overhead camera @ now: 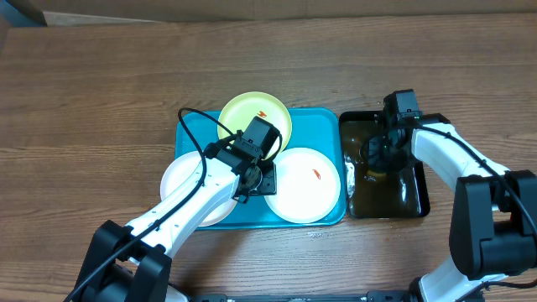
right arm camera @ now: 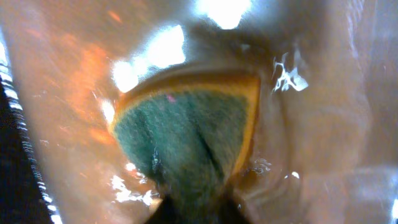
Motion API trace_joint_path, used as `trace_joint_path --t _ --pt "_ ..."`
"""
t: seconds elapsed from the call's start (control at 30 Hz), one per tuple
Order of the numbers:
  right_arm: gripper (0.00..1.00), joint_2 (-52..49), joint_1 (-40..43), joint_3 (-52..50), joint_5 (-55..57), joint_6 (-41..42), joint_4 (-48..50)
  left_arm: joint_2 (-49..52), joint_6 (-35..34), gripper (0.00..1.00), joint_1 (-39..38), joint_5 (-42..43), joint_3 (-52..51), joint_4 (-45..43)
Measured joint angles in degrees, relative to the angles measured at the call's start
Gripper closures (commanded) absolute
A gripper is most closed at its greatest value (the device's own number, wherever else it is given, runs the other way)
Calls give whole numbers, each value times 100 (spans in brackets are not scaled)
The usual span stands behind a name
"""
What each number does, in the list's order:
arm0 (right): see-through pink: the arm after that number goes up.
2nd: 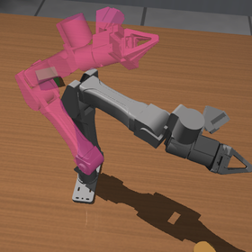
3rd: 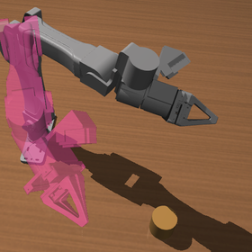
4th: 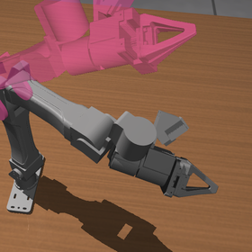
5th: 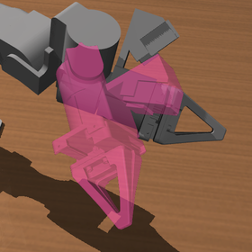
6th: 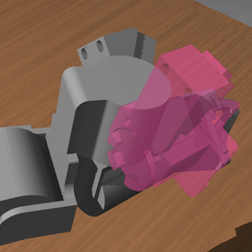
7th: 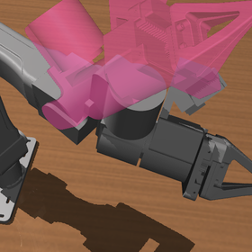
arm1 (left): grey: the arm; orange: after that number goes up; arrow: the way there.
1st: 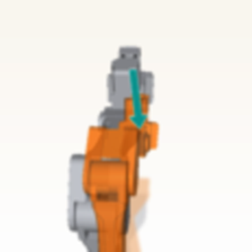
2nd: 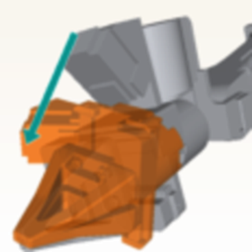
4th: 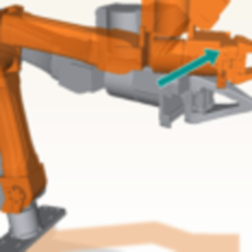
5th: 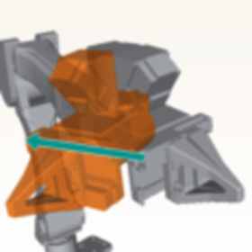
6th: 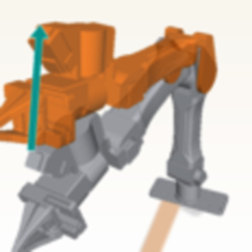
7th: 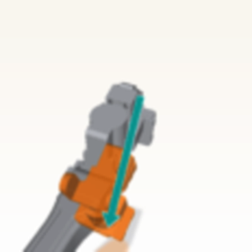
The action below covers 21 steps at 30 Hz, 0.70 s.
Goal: Clean dirty plates on tray and stack at the side
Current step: 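Grasp the green-yellow sponge with the right gripper in the black tray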
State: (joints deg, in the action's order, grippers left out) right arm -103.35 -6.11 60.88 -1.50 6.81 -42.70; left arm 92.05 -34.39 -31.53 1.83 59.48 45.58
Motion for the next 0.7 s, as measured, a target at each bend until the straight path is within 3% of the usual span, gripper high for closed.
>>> trace_joint_path --t 0.03,0.07,0.27,0.5,0.57,0.67,0.7 --pt "62 0 2 -4 44 22 -105 0 0 41 0 0 0 0" --pt "49 0 2 -4 81 28 -195 0 0 40 0 -2 0 0" --pt "34 0 2 -2 199 63 -455 0 -2 39 0 -4 0 -7" --pt "36 0 2 20 232 70 175 0 0 39 0 -17 0 -22" --pt "42 0 2 20 236 70 247 0 0 39 0 -17 0 -20" --pt "83 0 2 20 234 79 262 0 0 39 0 -17 0 -22" --pt "90 0 0 20 238 55 260 0 0 38 0 -17 0 -20"
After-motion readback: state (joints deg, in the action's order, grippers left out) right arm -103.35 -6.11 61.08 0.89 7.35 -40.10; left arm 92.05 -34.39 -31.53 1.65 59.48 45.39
